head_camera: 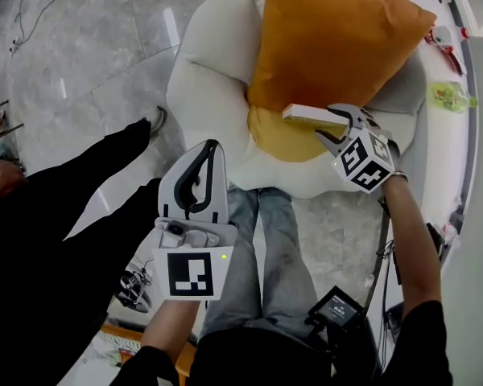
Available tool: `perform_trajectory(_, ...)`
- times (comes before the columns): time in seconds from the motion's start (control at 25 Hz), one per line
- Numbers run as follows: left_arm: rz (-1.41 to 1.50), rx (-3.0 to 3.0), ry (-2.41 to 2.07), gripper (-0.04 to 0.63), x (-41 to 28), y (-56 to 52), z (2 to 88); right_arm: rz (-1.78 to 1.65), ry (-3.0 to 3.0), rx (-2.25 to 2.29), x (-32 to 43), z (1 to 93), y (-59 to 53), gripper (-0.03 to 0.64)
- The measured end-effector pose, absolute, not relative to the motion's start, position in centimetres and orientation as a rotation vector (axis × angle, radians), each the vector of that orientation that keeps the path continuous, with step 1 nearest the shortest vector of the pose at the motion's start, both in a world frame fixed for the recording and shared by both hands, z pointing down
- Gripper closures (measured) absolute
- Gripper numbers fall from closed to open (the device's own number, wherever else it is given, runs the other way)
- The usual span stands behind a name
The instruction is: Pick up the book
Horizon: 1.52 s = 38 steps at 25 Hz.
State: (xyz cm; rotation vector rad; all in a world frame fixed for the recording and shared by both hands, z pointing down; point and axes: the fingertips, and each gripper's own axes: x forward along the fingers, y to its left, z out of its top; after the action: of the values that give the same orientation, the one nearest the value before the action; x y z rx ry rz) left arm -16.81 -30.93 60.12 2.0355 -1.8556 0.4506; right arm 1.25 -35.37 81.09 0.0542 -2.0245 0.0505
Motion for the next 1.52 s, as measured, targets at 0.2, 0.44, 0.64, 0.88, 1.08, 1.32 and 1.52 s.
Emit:
perform_trajectory(0.2,0.47,2.045,-1.825,0.584,-16.7,-31.3,62.4,0.067,-1.984,0.026,1.5,84.2,-36.0,0.393)
perform_trajectory(0.44,0.5,2.028,-1.792,0.584,-16.4,-30.8,65.1,0.038,-1.9,-0.054,2.3,88.6,-35.9,0.386)
perform_trajectory(0.64,0.482,1.997,-1.802,0.584,-16.9,-30.6,66.2,0.027,-1.839,-0.127,2.7,90.9,-35.5,0.385)
perform_trajectory(0.88,0.517,1.996,-1.78,0.584,-17.2,-30.2,67.4,0.026,-1.787,-0.196,2.5,93.1,-34.6,0.387)
perform_trajectory(1.08,0.546,1.995,-1.763,0.584,-17.7,-30.0,67.6,-0.036,-1.741,-0.258,2.1,94.2,-33.7,0.396)
perform_trajectory(1.32,0.542,2.01,-1.751,0.584,-17.4,-29.9,68.1,-0.055,-1.728,-0.229,1.9,95.0,-34.3,0.446)
perform_trajectory(1.52,0.554,2.033,-1.726,0.584,-16.6,-29.7,68.2,0.015,-1.688,-0.211,2.5,95.2,-33.6,0.462)
